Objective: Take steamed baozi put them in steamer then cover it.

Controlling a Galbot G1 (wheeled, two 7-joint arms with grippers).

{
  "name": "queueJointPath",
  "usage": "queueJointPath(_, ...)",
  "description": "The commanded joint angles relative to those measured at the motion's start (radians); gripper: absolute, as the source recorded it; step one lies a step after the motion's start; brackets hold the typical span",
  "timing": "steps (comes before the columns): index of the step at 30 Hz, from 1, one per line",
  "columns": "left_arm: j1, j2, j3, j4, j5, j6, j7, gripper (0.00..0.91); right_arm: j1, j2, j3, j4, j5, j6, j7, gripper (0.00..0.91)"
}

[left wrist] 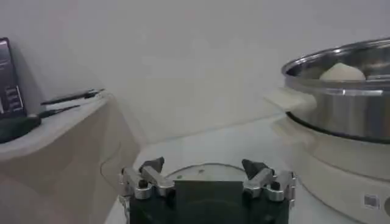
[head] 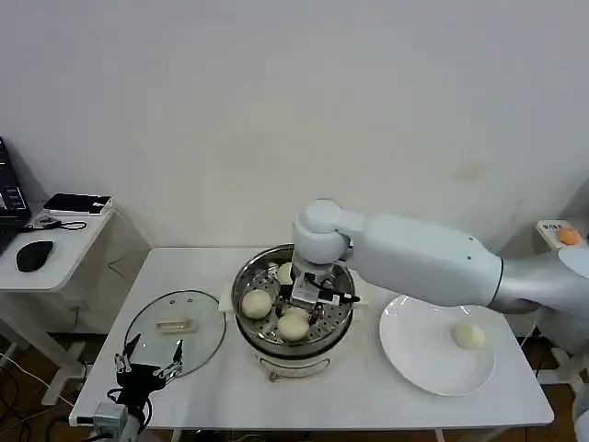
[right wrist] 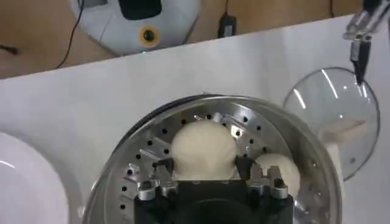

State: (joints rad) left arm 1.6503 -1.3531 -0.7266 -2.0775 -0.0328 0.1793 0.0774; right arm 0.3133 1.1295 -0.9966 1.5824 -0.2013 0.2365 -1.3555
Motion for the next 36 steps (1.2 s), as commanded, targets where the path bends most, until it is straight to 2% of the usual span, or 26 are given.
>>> queueJointPath(1, 0.001, 0.001, 0.002, 0.007, 0.001, 0.0, 0.0, 0.907, -0.012, 0.01, -0.019, -0.013, -0.04, 0.024, 0.006, 0.695)
queueJointPath(11, -0.003, -0.002, 0.006, 0.014, 0.002, 0.0, 0.0, 0.907, -0.038, 0.011, -0.016, -0.018, -0.028, 0.019, 0.008, 0.705)
queueJointPath(13, -0.002, -0.001, 0.006, 0.014, 0.002, -0.001, 0.001, 0.907, -0.037, 0.011, -0.017, -0.021, -0.029, 0.018, 0.009, 0.907)
queueJointPath(21, -0.002, 0.001, 0.006, 0.015, 0.001, 0.0, 0.002, 0.907, -0.021, 0.002, -0.005, -0.037, 0.004, -0.006, 0.024, 0.907)
queueJointPath(25, -0.007, 0.0, 0.009, 0.015, 0.0, 0.001, 0.004, 0.907, -0.004, -0.022, 0.034, -0.042, 0.037, -0.023, 0.025, 0.907)
queueJointPath(28, -0.01, 0.003, 0.015, 0.013, -0.001, 0.001, 0.007, 0.907, 0.008, -0.073, 0.124, -0.039, 0.054, -0.094, 0.02, 0.907)
queueJointPath(31, -0.012, 0.01, 0.019, 0.009, -0.001, 0.002, 0.01, 0.907, 0.031, -0.145, 0.191, -0.048, 0.13, -0.224, 0.05, 0.907)
queueJointPath(32, -0.013, 0.014, 0.021, 0.009, -0.001, 0.003, 0.01, 0.907, 0.034, -0.169, 0.202, -0.049, 0.167, -0.313, 0.057, 0.907)
queueJointPath(34, -0.02, 0.019, 0.023, 0.01, -0.004, 0.005, 0.013, 0.907, 0.052, -0.223, 0.218, -0.051, 0.243, -0.433, 0.072, 0.907)
queueJointPath(36, -0.028, 0.026, 0.026, 0.011, -0.008, 0.008, 0.017, 0.907, 0.06, -0.274, 0.224, -0.052, 0.326, -0.509, 0.076, 0.907)
